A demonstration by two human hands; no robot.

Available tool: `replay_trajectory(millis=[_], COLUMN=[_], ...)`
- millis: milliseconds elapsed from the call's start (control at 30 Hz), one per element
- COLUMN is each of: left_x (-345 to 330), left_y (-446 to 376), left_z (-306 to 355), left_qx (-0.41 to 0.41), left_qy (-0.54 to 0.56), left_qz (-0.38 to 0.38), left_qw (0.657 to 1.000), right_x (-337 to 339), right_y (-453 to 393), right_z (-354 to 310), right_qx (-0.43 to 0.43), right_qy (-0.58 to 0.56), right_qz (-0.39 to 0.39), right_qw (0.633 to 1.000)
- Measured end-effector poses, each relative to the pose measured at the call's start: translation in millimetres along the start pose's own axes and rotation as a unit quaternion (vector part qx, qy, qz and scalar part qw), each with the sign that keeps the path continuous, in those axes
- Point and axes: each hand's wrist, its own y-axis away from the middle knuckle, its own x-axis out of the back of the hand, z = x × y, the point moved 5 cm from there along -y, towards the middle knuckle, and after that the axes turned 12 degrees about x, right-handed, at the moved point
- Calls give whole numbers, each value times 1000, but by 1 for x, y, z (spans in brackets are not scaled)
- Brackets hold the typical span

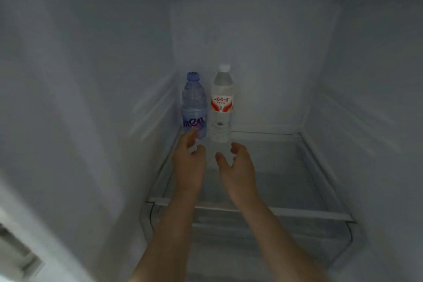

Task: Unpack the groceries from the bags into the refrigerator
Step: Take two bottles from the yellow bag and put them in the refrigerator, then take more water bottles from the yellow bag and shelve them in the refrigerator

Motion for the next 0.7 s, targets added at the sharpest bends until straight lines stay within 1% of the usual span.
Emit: replay_trajectory(millis=[133,267,400,467,567,633,700], left_x=[18,38,61,75,97,118,141], left_y=[59,117,175,204,246,273,299], left_z=[-3,-12,-18,-23,-40,-55,-71], left_qx=[-16,-4,6,1,-2,-15,-29], left_qy=[-37,-70,-90,-106,-142,-170,-195], left_qz=[-24,-51,-77,-94,-142,-171,-201], left_qw=[999,996,993,990,980,970,959], right_x=[17,35,50,56,64,67,70], right_y=[51,104,160,190,242,282,325], right_z=[-10,-24,-34,-36,-36,-34,-31], right_qx=[55,80,115,114,105,84,46], right_qy=[-7,-1,31,39,55,74,85], right_qz=[36,21,18,13,5,-9,-5], right_qw=[998,997,993,993,993,994,995])
